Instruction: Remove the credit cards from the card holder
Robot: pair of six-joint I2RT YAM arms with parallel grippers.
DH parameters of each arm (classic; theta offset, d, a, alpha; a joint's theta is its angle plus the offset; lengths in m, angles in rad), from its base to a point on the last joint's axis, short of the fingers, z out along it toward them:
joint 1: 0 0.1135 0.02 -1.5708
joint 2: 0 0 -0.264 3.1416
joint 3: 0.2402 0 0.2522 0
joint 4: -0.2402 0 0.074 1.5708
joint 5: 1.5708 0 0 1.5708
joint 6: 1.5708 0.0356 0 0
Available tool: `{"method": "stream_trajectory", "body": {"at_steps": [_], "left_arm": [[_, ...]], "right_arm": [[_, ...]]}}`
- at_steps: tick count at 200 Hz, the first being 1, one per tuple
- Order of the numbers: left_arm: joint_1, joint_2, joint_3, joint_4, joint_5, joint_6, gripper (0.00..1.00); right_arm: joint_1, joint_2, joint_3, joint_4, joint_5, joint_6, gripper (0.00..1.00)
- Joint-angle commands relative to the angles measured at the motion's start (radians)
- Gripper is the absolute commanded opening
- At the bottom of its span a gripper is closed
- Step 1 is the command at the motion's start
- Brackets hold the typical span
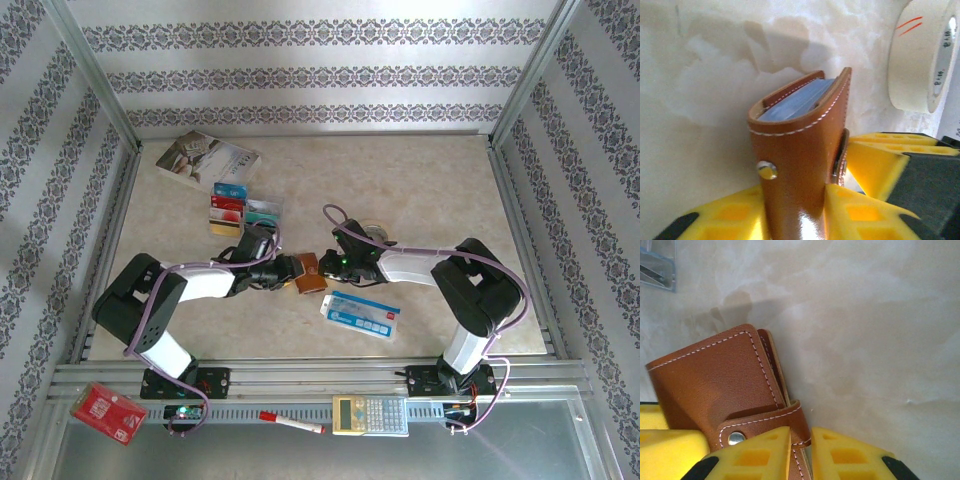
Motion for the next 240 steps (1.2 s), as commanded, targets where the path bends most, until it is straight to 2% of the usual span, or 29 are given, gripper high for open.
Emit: {"method": "stream_trajectory", "body": {"at_steps": [1, 31, 57, 85, 156, 188, 240], "left_arm": [[-0.013, -0.061, 0.017, 0.030, 0.028, 0.057, 0.23], [-0.014, -0.119, 0.032, -0.020, 0.008, 0.109, 0.11], [-0.013, -0.137, 0.051, -0.053, -0.007, 0.144, 0.07], [-0.013, -0.138, 0.086, -0.079, -0.001, 0.172, 0.05], [-0.013, -0.152, 0.076, -0.054, 0.014, 0.184, 0.04], [-0.014, -0.161, 0.072, -0.002, 0.049, 0.169, 0.04], [-0.013, -0.164, 0.072, -0.002, 0.043, 0.187, 0.04]], "right_arm": [[-0.016, -0.057, -0.044, 0.015, 0.014, -0.021, 0.22], [-0.048, -0.191, -0.076, 0.020, 0.047, -0.119, 0.29], [-0.042, -0.238, -0.067, 0.015, 0.024, -0.173, 0.37], [-0.014, -0.207, -0.014, -0.011, 0.019, -0.180, 0.40], [0.009, -0.080, 0.080, 0.004, -0.004, -0.096, 0.39], [0.020, -0.062, 0.092, -0.002, -0.013, -0.104, 0.41], [0.023, -0.068, 0.086, -0.002, -0.025, -0.115, 0.46]]}}
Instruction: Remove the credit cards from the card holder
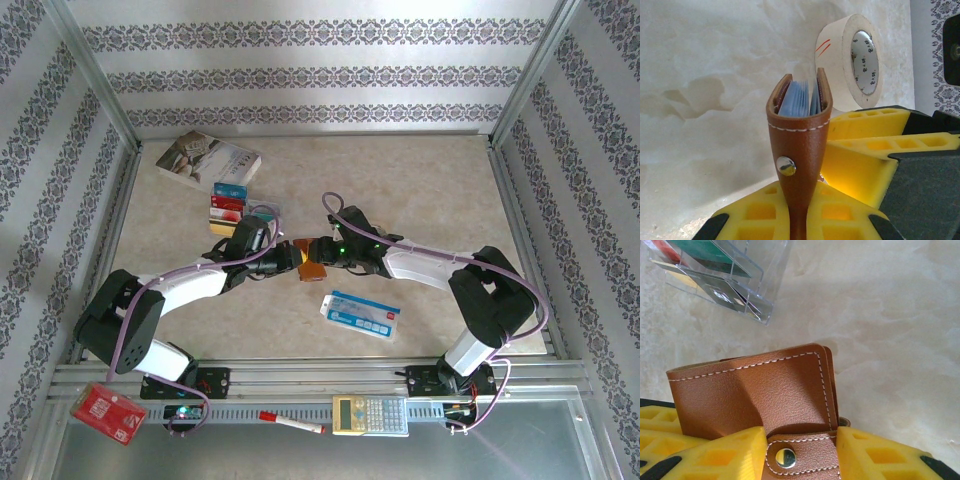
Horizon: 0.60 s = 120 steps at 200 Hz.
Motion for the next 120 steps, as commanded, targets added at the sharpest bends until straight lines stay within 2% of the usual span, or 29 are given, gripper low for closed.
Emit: {"method": "stream_trajectory", "body": {"at_steps": [1, 68, 120], "left_arm": [[-0.012, -0.039, 0.011, 0.069, 0.055, 0.029, 0.04], [-0.012, -0.033, 0.019, 0.076, 0.050, 0.034, 0.04], [-0.013, -0.046, 0.024, 0.049, 0.011, 0.046, 0.01]], "right_arm": [[0.017, 0.013, 0.016, -0.001, -0.028, -0.006, 0.46], [0.021, 0.017, 0.015, -0.024, -0.009, -0.026, 0.51], [0.035, 0.000, 0.029, -0.151, 0.135, -0.089, 0.49]]}}
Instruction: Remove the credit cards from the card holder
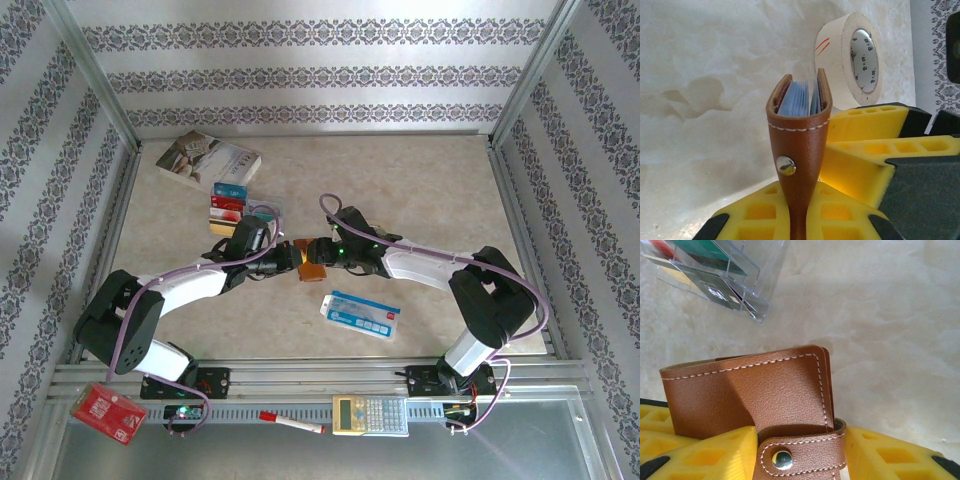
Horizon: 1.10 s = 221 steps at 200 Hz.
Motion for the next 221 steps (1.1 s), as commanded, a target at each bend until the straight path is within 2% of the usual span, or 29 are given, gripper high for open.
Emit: {"method": "stream_trajectory", "body": {"at_steps": [1, 58, 92, 122, 181, 221], "left_arm": [[-0.013, -0.043, 0.024, 0.052, 0.010, 0.031, 0.01], [-0.013, -0.080, 0.030, -0.046, -0.092, 0.075, 0.00], [-0.013, -0.070, 0.046, -0.070, -0.093, 0.084, 0.00], [-0.013, -0.075, 0.048, -0.078, -0.099, 0.089, 0.00], [-0.013, -0.060, 0.056, -0.076, -0.080, 0.090, 0.00], [-0.013, -0.054, 0.058, -0.071, -0.066, 0.091, 0.00]], "right_arm": [[0.022, -0.001, 0.017, -0.117, 0.096, -0.056, 0.49], [0.025, -0.007, 0.008, -0.216, 0.257, -0.038, 0.37], [0.030, -0.025, 0.002, -0.219, 0.292, -0.007, 0.33], [0.032, -0.037, 0.030, -0.294, 0.356, 0.031, 0.31], [0.041, -0.111, 0.039, -0.162, 0.223, -0.031, 0.36], [0.028, -0.066, 0.048, -0.153, 0.153, -0.036, 0.36]]}}
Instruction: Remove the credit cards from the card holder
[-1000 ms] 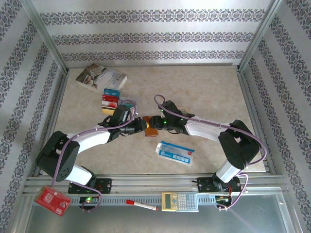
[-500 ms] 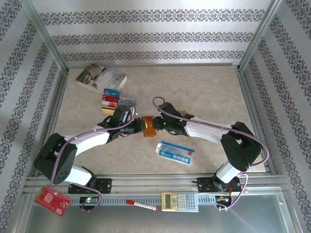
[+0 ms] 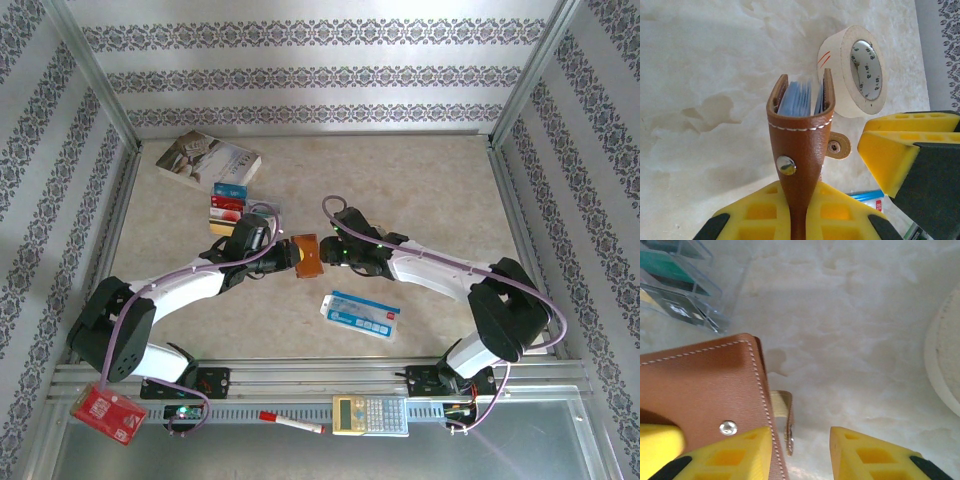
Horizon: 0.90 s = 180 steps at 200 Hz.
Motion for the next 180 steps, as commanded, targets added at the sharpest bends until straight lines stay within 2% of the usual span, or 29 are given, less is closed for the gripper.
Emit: {"method": "stream_trajectory", "body": {"at_steps": [1, 38, 107, 180], "left_arm": [[0.000, -0.007, 0.034, 0.004, 0.021, 0.024, 0.00], [-0.001, 0.003, 0.030, 0.009, 0.034, 0.025, 0.00], [0.000, 0.012, 0.026, 0.014, 0.042, 0.024, 0.00], [-0.001, 0.016, 0.029, 0.025, 0.043, 0.023, 0.00]], "right_arm": [[-0.003, 0.028, 0.019, 0.013, -0.064, -0.012, 0.35], [-0.004, 0.064, 0.033, 0.011, -0.086, 0.000, 0.34], [-0.005, 0.097, 0.060, -0.020, -0.041, -0.010, 0.22], [-0.003, 0.123, 0.068, -0.047, -0.019, -0.013, 0.21]]}}
